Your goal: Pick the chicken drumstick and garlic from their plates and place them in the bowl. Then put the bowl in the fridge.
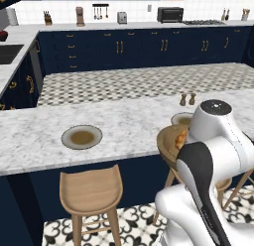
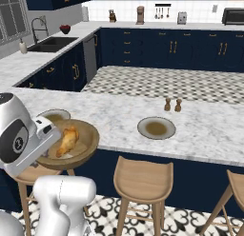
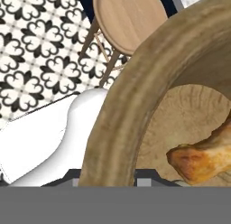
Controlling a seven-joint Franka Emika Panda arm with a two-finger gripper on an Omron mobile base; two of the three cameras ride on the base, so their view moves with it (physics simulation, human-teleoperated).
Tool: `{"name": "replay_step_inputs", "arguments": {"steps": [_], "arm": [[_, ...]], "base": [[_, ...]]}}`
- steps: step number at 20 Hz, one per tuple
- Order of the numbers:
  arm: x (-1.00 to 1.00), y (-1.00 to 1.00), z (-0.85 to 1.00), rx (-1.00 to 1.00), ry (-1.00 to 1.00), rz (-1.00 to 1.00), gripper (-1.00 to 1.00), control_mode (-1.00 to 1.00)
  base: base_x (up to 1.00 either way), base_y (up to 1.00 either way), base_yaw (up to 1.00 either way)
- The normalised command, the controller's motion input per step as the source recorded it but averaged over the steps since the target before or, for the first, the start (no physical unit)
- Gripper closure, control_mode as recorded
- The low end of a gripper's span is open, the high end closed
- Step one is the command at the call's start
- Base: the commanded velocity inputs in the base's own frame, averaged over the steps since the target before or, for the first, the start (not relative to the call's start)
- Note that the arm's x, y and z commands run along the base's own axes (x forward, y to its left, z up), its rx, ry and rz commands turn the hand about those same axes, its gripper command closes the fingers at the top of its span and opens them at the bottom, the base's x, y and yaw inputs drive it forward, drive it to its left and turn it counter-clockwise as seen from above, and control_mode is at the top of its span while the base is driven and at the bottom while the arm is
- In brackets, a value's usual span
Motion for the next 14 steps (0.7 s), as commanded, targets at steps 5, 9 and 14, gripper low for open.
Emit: {"name": "replay_step_inputs", "arguments": {"steps": [5,9,14], "arm": [[0.00,0.00,0.00,0.00,0.00,0.00,1.00,1.00],[0.00,0.00,0.00,0.00,0.00,0.00,1.00,1.00],[0.00,0.00,0.00,0.00,0.00,0.00,1.00,1.00]], "base": [[-0.71,-0.04,0.00],[-0.97,-0.20,-0.15],[-0.21,0.00,-0.72]]}}
